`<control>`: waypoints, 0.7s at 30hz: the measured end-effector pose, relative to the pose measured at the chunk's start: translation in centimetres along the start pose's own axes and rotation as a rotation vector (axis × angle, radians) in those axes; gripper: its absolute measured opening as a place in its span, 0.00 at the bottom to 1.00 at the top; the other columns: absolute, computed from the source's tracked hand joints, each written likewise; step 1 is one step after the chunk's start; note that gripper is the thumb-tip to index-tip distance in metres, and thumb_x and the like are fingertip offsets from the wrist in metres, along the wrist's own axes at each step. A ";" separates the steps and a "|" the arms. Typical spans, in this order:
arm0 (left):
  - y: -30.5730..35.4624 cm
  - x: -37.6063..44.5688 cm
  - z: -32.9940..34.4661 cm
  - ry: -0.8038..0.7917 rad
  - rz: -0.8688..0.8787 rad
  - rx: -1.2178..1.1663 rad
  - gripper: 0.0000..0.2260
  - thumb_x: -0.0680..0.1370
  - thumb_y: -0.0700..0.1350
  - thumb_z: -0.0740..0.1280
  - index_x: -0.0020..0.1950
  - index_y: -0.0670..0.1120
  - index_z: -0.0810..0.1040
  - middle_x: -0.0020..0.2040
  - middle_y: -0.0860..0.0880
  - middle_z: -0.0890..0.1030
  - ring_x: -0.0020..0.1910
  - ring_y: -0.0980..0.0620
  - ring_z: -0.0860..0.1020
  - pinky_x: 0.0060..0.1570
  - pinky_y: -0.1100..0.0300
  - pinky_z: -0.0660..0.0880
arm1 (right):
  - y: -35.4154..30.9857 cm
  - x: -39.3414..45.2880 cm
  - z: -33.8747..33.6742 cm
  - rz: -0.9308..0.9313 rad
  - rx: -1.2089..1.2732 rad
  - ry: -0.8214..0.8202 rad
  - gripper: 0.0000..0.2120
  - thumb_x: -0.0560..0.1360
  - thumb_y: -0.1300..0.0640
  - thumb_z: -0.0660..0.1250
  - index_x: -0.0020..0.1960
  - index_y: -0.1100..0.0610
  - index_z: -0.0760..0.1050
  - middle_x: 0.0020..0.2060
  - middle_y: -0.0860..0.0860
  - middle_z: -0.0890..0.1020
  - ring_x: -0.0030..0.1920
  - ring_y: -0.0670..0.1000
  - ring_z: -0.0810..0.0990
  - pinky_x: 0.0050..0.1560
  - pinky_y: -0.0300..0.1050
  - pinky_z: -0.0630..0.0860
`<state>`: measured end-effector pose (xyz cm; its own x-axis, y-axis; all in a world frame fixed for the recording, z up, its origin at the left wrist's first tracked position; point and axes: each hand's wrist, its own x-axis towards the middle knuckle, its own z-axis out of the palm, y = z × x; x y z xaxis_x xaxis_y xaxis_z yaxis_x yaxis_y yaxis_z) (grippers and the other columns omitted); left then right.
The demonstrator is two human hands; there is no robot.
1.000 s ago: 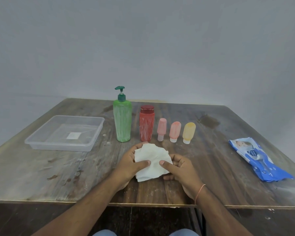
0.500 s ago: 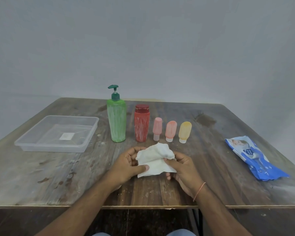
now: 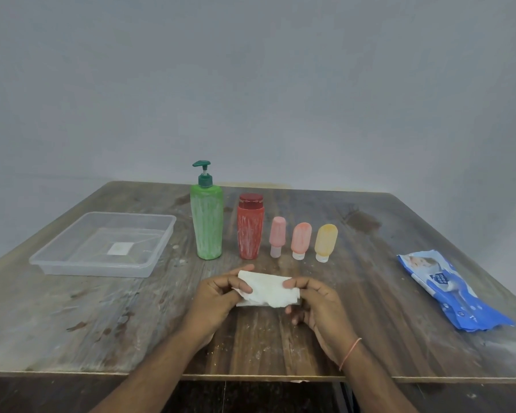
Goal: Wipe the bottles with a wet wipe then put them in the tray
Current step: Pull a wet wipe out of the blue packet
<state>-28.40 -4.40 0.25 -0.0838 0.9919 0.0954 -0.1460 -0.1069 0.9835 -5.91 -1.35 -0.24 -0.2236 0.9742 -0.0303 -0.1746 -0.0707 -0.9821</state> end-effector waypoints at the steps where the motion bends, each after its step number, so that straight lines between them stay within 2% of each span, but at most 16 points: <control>1: 0.0 0.0 0.1 -0.001 -0.015 0.022 0.17 0.78 0.24 0.68 0.39 0.42 0.88 0.63 0.53 0.87 0.64 0.57 0.83 0.59 0.56 0.83 | -0.1 0.0 0.0 0.009 0.005 0.014 0.15 0.85 0.64 0.63 0.52 0.59 0.88 0.60 0.59 0.86 0.41 0.59 0.82 0.35 0.46 0.78; 3: -0.1 -0.1 0.2 0.018 -0.036 0.067 0.17 0.79 0.26 0.68 0.40 0.44 0.89 0.60 0.54 0.88 0.63 0.55 0.83 0.59 0.57 0.82 | 0.0 0.0 0.2 0.009 0.009 0.067 0.11 0.85 0.60 0.66 0.53 0.59 0.88 0.60 0.57 0.84 0.46 0.61 0.84 0.37 0.48 0.80; 5: 0.0 -0.2 0.3 0.048 -0.044 0.104 0.16 0.79 0.28 0.69 0.42 0.46 0.90 0.55 0.54 0.89 0.59 0.55 0.85 0.55 0.61 0.83 | 0.2 -0.2 0.3 -0.028 -0.047 0.100 0.05 0.82 0.56 0.73 0.55 0.54 0.87 0.61 0.53 0.84 0.48 0.59 0.85 0.39 0.49 0.84; 8: 0.1 -0.4 0.3 0.047 -0.043 0.138 0.14 0.78 0.29 0.73 0.48 0.47 0.91 0.55 0.53 0.89 0.58 0.55 0.86 0.53 0.62 0.83 | 0.5 -0.3 0.4 -0.063 -0.173 0.093 0.16 0.75 0.59 0.81 0.60 0.50 0.83 0.62 0.49 0.83 0.53 0.58 0.86 0.43 0.51 0.86; 10: 0.1 -0.5 0.1 0.020 -0.056 0.146 0.16 0.77 0.29 0.74 0.55 0.48 0.89 0.56 0.53 0.89 0.58 0.53 0.86 0.54 0.59 0.84 | 0.5 -0.2 0.4 -0.070 -0.176 0.092 0.20 0.74 0.64 0.80 0.61 0.50 0.81 0.63 0.48 0.83 0.57 0.56 0.86 0.44 0.52 0.87; 12: 0.1 -0.5 0.1 -0.003 -0.063 0.133 0.18 0.77 0.28 0.73 0.60 0.48 0.87 0.56 0.52 0.89 0.57 0.52 0.86 0.56 0.56 0.84 | 0.5 -0.1 0.4 -0.098 -0.136 0.096 0.20 0.76 0.67 0.78 0.63 0.50 0.80 0.62 0.50 0.84 0.57 0.55 0.86 0.42 0.50 0.87; 14: 0.1 -0.6 0.2 -0.003 -0.054 0.091 0.17 0.79 0.29 0.70 0.60 0.47 0.87 0.56 0.52 0.89 0.56 0.53 0.86 0.55 0.56 0.84 | 0.5 -0.1 0.5 -0.149 -0.083 0.119 0.21 0.77 0.67 0.76 0.66 0.50 0.77 0.61 0.52 0.86 0.55 0.54 0.88 0.41 0.47 0.86; 17: 0.1 -0.5 0.3 0.040 -0.066 0.049 0.13 0.84 0.35 0.65 0.55 0.46 0.88 0.54 0.53 0.88 0.55 0.50 0.86 0.53 0.54 0.84 | 0.5 -0.1 0.4 -0.171 -0.040 0.192 0.23 0.78 0.63 0.77 0.69 0.48 0.75 0.60 0.52 0.87 0.53 0.55 0.88 0.41 0.47 0.85; 21: 0.3 -0.4 0.3 0.044 -0.078 -0.006 0.06 0.87 0.42 0.62 0.59 0.45 0.77 0.50 0.46 0.89 0.51 0.46 0.86 0.50 0.51 0.82 | 0.3 -0.3 0.3 -0.150 -0.036 0.204 0.19 0.78 0.59 0.77 0.67 0.50 0.79 0.59 0.48 0.88 0.58 0.53 0.88 0.45 0.46 0.86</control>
<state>-28.08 -4.82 0.53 -0.1150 0.9933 0.0114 -0.1597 -0.0298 0.9867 -6.15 -1.73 -0.45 0.0007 0.9965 0.0833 -0.1566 0.0824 -0.9842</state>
